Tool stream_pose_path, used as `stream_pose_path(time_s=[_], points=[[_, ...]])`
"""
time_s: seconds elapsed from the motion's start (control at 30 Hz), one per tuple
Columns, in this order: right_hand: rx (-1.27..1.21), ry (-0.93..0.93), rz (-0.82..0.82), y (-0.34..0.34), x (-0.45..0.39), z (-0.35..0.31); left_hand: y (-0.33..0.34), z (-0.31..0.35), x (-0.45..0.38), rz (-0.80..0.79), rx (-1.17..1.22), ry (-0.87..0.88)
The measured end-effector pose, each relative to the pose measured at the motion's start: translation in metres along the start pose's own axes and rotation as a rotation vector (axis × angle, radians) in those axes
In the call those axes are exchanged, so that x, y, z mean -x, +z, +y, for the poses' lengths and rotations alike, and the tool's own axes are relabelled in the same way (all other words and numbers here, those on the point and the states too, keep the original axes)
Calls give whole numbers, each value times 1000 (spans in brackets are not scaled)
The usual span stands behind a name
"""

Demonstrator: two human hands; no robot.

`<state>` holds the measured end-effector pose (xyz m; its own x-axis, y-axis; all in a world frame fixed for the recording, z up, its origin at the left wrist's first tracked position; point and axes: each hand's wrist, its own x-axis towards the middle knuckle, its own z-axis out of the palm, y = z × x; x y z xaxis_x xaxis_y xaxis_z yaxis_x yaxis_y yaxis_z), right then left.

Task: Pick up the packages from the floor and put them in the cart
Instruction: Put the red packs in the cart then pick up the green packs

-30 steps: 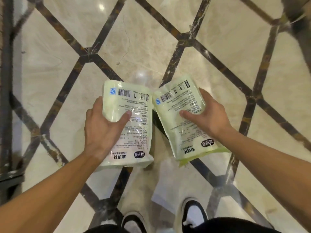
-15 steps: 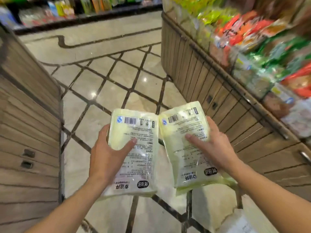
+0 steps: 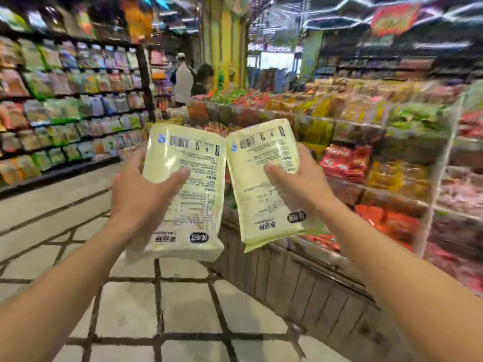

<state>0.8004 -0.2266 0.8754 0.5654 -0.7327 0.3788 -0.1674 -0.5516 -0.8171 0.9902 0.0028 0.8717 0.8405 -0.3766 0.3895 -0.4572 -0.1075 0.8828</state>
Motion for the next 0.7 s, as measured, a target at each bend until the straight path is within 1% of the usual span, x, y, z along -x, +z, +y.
stream_pose_path(time_s=[0.07,0.17,0.27,0.4,0.53,0.7], points=[[60,3,125,-48,25,-17,13,30,5,-77,79,42],[85,61,275,-118,74,-32,45,69,26,-178,149,116],[135,108,408,-184,129,-32,86,114,67,-268,119,253],[144,172,583,-274,211,-22,147,171,135,-420,161,365],[127,221,730,-364,294,-6,207,229,227,-561,265,412],[182,289,880,-477,402,13,292,292,349,-767,391,375]])
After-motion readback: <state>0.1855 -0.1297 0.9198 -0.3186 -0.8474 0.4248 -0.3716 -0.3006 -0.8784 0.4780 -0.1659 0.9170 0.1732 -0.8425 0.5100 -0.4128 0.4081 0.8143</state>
